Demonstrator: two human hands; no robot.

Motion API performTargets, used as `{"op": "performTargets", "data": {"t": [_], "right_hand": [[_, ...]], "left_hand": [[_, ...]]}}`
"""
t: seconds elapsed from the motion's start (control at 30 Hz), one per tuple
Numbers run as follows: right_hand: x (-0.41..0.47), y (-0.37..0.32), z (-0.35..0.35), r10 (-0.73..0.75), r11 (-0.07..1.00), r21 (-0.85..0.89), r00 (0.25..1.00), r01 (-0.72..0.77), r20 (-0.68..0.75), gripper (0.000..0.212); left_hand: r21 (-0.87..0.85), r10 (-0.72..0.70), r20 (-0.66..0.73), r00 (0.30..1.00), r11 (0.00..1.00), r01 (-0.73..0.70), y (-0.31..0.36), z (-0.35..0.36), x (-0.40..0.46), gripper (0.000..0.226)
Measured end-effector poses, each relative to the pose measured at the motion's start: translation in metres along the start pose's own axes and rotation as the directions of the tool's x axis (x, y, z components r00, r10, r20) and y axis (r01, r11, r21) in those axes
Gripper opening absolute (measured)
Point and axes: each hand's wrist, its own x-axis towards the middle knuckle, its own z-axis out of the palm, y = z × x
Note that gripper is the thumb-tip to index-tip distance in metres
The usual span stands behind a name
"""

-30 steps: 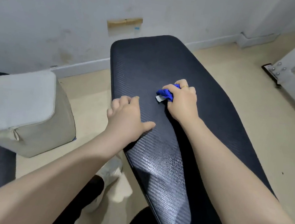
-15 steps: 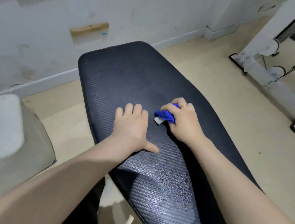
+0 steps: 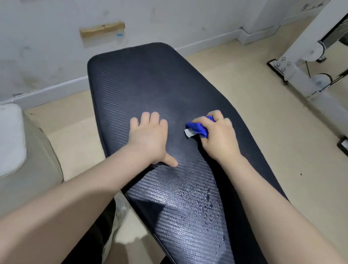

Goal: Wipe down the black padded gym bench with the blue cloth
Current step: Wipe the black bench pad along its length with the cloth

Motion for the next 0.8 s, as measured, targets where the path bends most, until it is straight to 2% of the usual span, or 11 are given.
{"op": "performTargets", "data": {"t": [0.07,0.13,0.23,0.37,0.43,0.47,0.53,0.63,0.73,0.8], "right_hand": [[0.032,0.010,0.004,0.175,0.984,-0.029,0.983,-0.177,-0.062,0.032],[0.047,0.009,0.005,0.283,0.957,-0.040,0.955,-0.287,-0.092,0.032],[0.030,-0.006,0.000,0.253,0.967,-0.031,0.966,-0.255,-0.061,0.032],[-0.026,-0.009,0.002,-0.020,0.996,0.087,1.000,0.018,0.018,0.034],[-0.023,0.003,0.000,-0.061,0.993,0.108,0.997,0.056,0.042,0.035],[-0.009,0.012,0.001,-0.038,0.996,0.087,0.999,0.037,0.012,0.035],[0.029,0.032,0.003,0.102,0.995,0.026,0.992,-0.101,-0.070,0.035],[0.071,0.055,0.003,0.282,0.959,0.015,0.955,-0.282,-0.092,0.033],[0.062,0.045,0.000,0.308,0.951,0.011,0.948,-0.308,-0.080,0.032],[0.037,0.036,0.000,0.239,0.970,-0.013,0.967,-0.241,-0.092,0.031]], "left_hand": [[-0.025,-0.002,0.015,1.000,1.000,0.002,0.000,0.002,0.001,0.098],[-0.029,0.004,0.028,1.000,1.000,-0.004,-0.002,0.003,0.000,0.098],[-0.004,0.011,0.016,1.000,1.000,-0.010,-0.003,0.000,-0.002,0.096],[0.063,0.077,-0.039,0.996,0.995,-0.074,0.006,-0.005,0.001,0.092],[0.055,0.138,-0.067,0.988,0.989,-0.134,0.012,-0.009,0.007,0.093],[0.037,0.168,-0.075,0.983,0.986,-0.165,0.015,-0.011,0.013,0.092],[0.002,0.213,-0.066,0.975,0.977,-0.213,0.020,-0.013,0.026,0.087],[0.012,0.245,-0.014,0.969,0.970,-0.245,0.026,-0.013,0.040,0.091],[0.069,0.264,-0.003,0.964,0.962,-0.263,0.028,-0.012,0.046,0.098],[0.105,0.277,0.005,0.961,0.956,-0.276,0.028,-0.012,0.047,0.100]]}}
